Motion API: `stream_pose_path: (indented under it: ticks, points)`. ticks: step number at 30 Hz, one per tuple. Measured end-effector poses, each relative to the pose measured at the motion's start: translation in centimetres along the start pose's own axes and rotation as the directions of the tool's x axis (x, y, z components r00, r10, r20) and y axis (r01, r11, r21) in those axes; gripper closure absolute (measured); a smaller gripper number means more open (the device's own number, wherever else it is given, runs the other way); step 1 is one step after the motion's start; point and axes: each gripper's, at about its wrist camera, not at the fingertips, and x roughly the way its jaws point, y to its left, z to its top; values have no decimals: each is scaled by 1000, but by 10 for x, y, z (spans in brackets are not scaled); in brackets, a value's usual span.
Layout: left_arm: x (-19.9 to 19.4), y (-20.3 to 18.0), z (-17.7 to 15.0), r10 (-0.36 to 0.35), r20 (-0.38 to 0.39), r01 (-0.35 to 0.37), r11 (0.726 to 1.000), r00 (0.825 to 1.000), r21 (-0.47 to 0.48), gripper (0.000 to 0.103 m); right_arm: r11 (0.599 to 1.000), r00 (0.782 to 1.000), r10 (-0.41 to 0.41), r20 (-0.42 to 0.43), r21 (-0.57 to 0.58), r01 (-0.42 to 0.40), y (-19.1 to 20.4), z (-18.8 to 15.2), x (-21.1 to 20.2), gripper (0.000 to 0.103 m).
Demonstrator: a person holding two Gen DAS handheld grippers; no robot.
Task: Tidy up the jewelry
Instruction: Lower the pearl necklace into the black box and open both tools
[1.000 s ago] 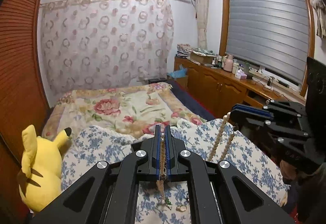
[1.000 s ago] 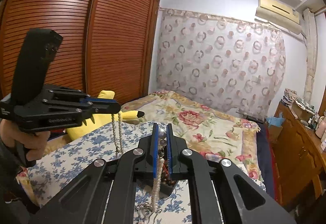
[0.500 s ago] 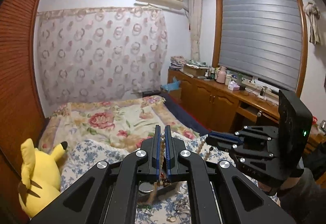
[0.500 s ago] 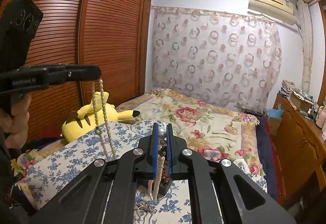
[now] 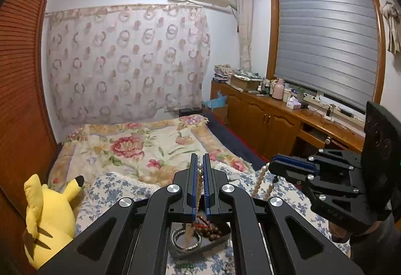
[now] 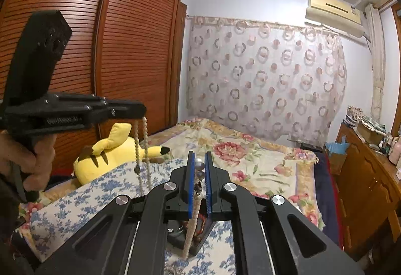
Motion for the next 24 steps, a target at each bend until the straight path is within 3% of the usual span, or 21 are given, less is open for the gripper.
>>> stream_pose_path:
  ticks: [5,13,24]
  points:
    - [31,11,-1,19,-31,-19,1000,999,0,100,1000,1000,16,7,-6,-15,-9,9,26,94]
    - [91,40,-35,33,-140,-40,998,990,-44,100,999,999,32,-30,-15,-32,-24,5,76,94]
    - [127,60,-67,27,-223,-44,996,974,-73,99,999,983,52,-178,-5,-54,-25,-41,140,94]
